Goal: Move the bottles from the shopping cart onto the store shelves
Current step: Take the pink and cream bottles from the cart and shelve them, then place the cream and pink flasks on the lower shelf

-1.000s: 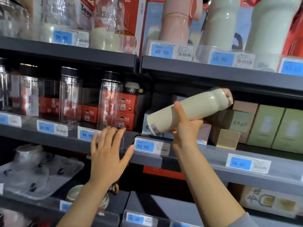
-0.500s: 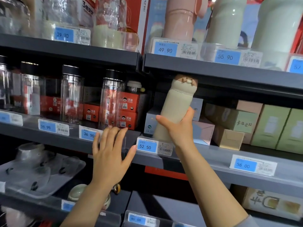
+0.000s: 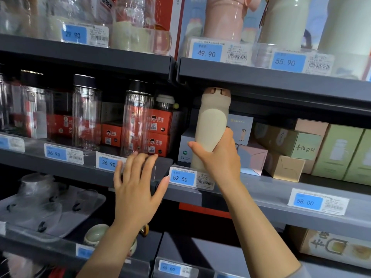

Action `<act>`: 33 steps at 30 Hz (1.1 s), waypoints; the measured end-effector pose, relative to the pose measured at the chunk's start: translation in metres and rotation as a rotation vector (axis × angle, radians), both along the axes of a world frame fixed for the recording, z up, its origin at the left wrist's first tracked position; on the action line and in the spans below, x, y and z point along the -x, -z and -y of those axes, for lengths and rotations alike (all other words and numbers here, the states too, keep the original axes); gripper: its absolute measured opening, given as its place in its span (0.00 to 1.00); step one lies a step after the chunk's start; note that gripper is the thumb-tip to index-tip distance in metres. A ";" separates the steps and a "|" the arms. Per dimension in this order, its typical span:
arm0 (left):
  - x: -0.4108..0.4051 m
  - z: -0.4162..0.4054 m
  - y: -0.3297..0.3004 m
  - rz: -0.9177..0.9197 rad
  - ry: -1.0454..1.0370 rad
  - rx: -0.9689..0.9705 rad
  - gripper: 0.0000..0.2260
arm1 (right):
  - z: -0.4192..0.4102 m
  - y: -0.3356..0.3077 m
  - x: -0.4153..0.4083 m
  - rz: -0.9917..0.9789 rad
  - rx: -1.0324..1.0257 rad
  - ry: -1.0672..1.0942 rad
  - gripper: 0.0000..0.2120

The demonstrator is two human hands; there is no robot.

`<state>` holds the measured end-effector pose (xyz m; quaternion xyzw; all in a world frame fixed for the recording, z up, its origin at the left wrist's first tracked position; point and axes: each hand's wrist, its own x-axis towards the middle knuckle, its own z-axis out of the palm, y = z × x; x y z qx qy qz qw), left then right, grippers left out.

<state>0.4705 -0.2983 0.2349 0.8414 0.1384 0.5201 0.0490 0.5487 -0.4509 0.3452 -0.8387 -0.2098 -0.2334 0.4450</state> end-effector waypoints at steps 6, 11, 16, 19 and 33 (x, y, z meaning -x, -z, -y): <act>0.000 0.002 0.001 0.005 0.010 0.009 0.29 | 0.003 0.008 0.008 0.038 0.073 0.023 0.53; 0.008 0.004 -0.003 -0.044 0.066 0.060 0.29 | 0.020 0.023 0.020 0.235 -0.081 -0.153 0.52; 0.051 0.015 0.021 -0.101 0.210 0.139 0.28 | 0.026 0.095 0.067 0.413 -0.110 -0.416 0.36; 0.098 0.020 0.070 -0.187 0.190 0.257 0.23 | 0.018 0.140 0.095 0.382 -0.048 -0.588 0.27; 0.354 0.116 0.259 -0.300 -0.505 1.152 0.07 | -0.036 0.334 0.235 -0.645 0.733 -1.396 0.12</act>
